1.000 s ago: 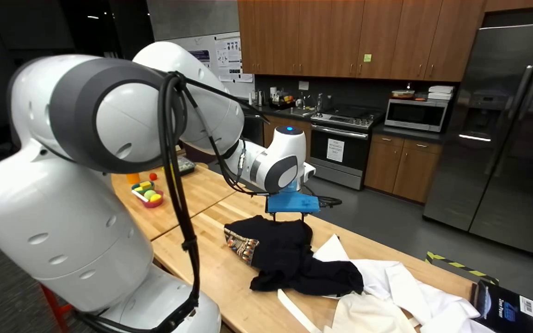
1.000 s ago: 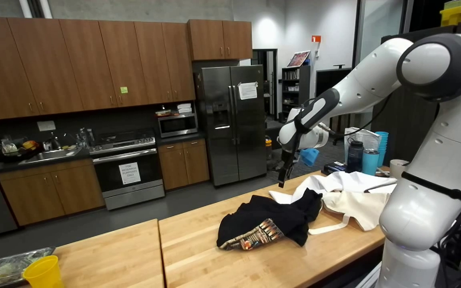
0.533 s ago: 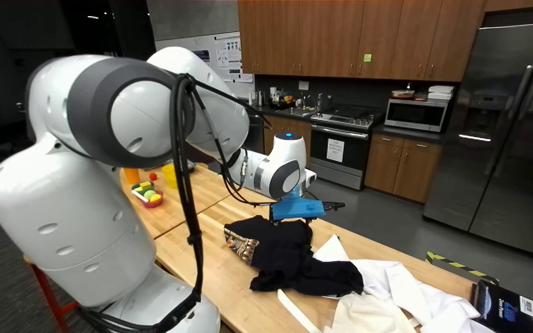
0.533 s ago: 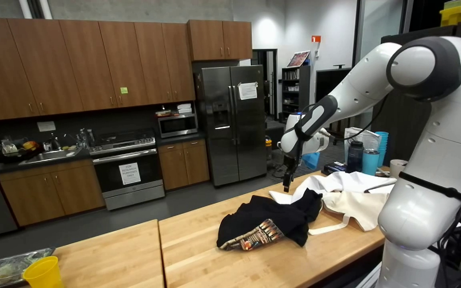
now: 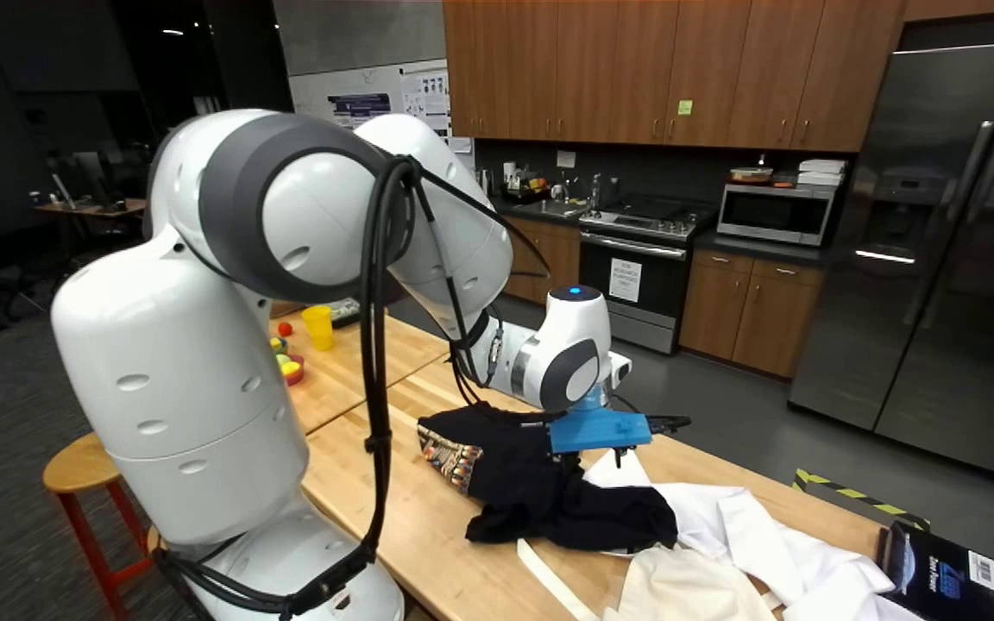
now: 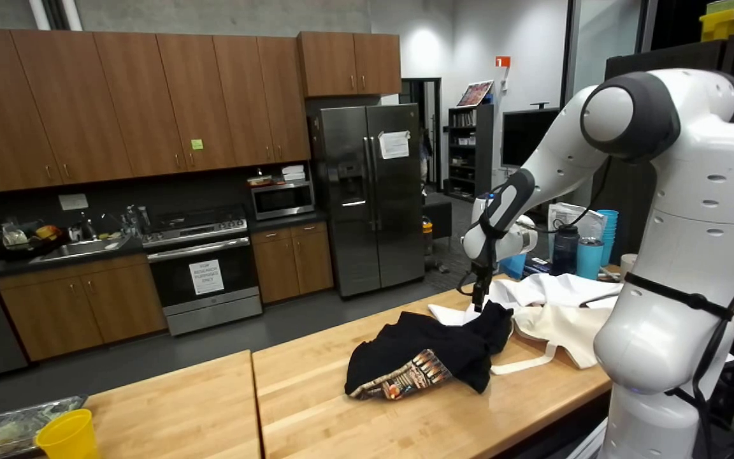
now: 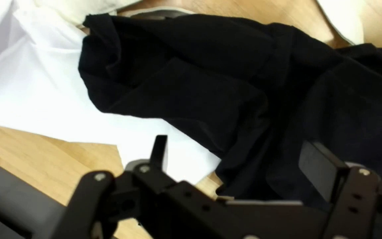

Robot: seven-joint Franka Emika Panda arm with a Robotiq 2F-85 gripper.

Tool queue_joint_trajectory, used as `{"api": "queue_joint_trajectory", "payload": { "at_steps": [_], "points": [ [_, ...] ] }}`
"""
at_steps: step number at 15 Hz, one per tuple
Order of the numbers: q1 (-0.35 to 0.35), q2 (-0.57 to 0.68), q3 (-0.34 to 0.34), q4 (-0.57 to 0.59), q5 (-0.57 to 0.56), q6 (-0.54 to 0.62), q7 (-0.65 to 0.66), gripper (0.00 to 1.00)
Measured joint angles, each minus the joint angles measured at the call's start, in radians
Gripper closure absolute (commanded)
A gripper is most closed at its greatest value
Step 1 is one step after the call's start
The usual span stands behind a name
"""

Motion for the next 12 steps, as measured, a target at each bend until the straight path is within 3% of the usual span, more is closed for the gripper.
{"api": "queue_joint_trajectory", "payload": {
  "at_steps": [6,12],
  "points": [
    [-0.050,0.045,-0.010,0.009,-0.044,0.058,0.008,0.00],
    [-0.101,0.132,-0.036,-0.017,-0.043,0.191,0.196,0.00]
  ]
}}
